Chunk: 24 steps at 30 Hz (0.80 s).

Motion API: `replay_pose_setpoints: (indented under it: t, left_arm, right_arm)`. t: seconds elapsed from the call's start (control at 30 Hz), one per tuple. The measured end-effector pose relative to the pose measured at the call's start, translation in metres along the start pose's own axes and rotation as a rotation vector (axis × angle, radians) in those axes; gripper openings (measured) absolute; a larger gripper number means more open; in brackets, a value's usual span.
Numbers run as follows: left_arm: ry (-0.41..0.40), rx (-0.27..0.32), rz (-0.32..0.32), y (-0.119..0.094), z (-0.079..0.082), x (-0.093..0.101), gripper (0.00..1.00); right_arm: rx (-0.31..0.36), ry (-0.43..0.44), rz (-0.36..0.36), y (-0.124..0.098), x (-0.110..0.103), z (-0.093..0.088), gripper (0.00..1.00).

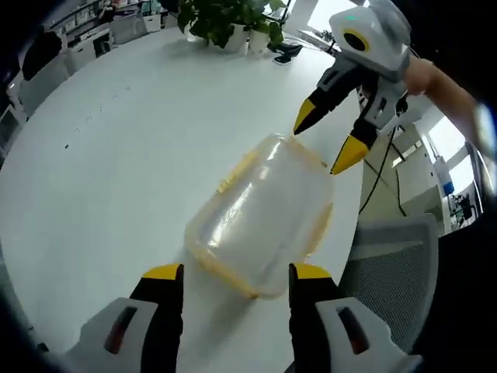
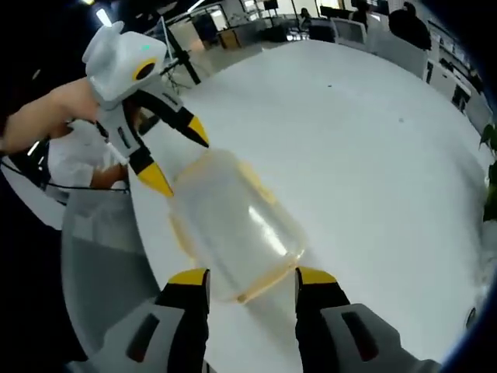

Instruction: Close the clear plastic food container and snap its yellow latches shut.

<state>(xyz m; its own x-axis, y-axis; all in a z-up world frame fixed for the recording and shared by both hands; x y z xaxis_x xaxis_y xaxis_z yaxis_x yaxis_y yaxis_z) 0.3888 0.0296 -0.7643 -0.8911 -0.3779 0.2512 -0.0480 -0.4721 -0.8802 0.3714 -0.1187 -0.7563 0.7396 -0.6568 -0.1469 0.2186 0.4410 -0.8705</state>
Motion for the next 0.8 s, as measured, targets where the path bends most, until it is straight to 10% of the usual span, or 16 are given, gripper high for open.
replay_pose_setpoints:
  t: [0.8]
  left_arm:
    - [0.236,-0.054,-0.014,-0.001,0.013,0.009,0.52]
  right_arm:
    - [-0.021,-0.234,-0.003,0.0,-0.007,0.016,0.46]
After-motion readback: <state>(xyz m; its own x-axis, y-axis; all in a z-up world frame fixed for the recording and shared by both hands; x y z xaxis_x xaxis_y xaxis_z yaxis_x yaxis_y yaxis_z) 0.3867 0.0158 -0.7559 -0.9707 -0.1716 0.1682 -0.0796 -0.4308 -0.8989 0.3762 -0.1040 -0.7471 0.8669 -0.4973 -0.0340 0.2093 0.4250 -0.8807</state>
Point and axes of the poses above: the point that each gripper's makers call its tool centre point, and the gripper's own axes: y roughly forward along the fingers, x roughly to its right, z roughly out of its top, the point moved 2 cm from there along -y, roughly backward along the fingers, and after that the axes turned 7 degrees about -z, right-handed, at the moved point
